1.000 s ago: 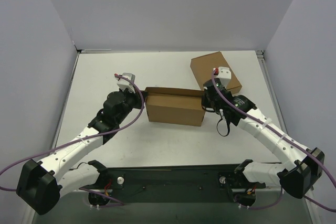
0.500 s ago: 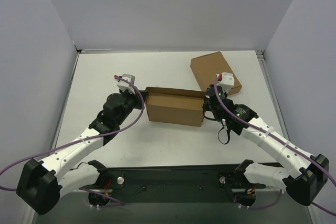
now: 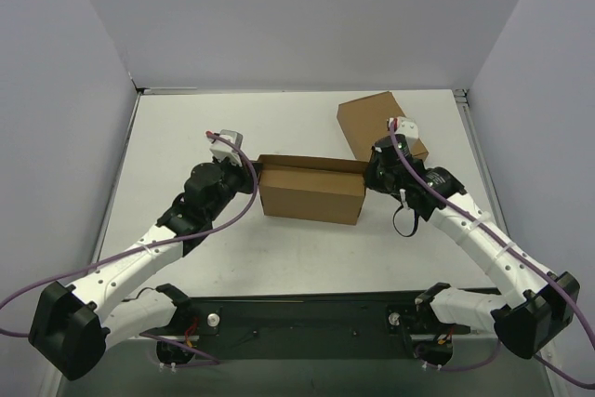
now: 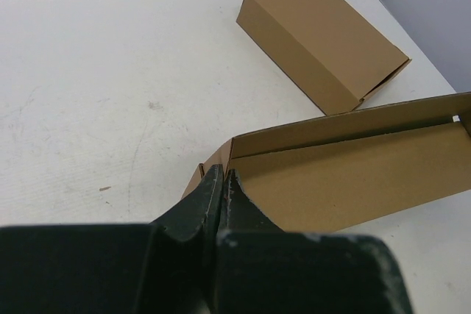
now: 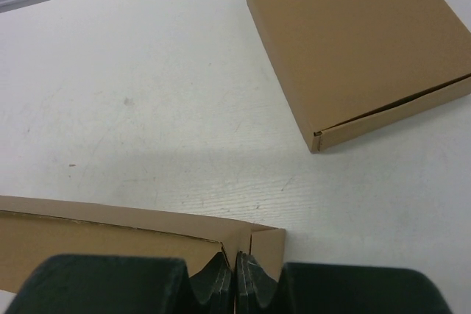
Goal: Fold the paper box
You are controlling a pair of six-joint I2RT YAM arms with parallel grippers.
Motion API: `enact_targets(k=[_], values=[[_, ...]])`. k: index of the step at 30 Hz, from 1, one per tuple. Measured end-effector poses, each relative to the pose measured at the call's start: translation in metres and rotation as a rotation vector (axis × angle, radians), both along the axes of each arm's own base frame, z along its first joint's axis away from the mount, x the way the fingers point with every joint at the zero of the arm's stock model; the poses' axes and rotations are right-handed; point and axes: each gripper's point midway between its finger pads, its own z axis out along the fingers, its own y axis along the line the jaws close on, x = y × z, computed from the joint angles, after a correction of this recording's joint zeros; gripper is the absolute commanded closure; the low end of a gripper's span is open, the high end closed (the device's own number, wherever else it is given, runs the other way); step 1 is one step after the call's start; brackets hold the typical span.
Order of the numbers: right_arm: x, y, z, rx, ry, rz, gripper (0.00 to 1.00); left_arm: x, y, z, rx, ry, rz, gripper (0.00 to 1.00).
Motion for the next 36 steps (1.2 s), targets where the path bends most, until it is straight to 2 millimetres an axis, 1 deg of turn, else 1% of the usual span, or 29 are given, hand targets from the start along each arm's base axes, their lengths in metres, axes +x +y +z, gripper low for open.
enact_targets(k=[10, 14, 21, 28, 36], values=[[0.013, -0.001, 0.001, 0.118, 0.073, 0.046, 1.00, 0.003, 0.000, -0.001, 0.038, 0.005, 0.001, 1.00], [0.017, -0.001, 0.003, 0.140, 0.089, 0.058, 1.00, 0.005, 0.000, -0.001, 0.051, 0.004, 0.002, 1.00], [0.018, -0.002, 0.001, 0.121, 0.087, 0.073, 1.00, 0.006, -0.001, 0.000, 0.065, 0.000, 0.001, 1.00], [0.014, -0.004, -0.002, 0.052, 0.046, 0.078, 1.00, 0.006, -0.001, 0.000, 0.068, 0.000, 0.002, 1.00], [0.008, -0.002, -0.013, -0.026, -0.007, 0.031, 1.00, 0.005, -0.001, 0.000, 0.068, 0.001, 0.001, 1.00]])
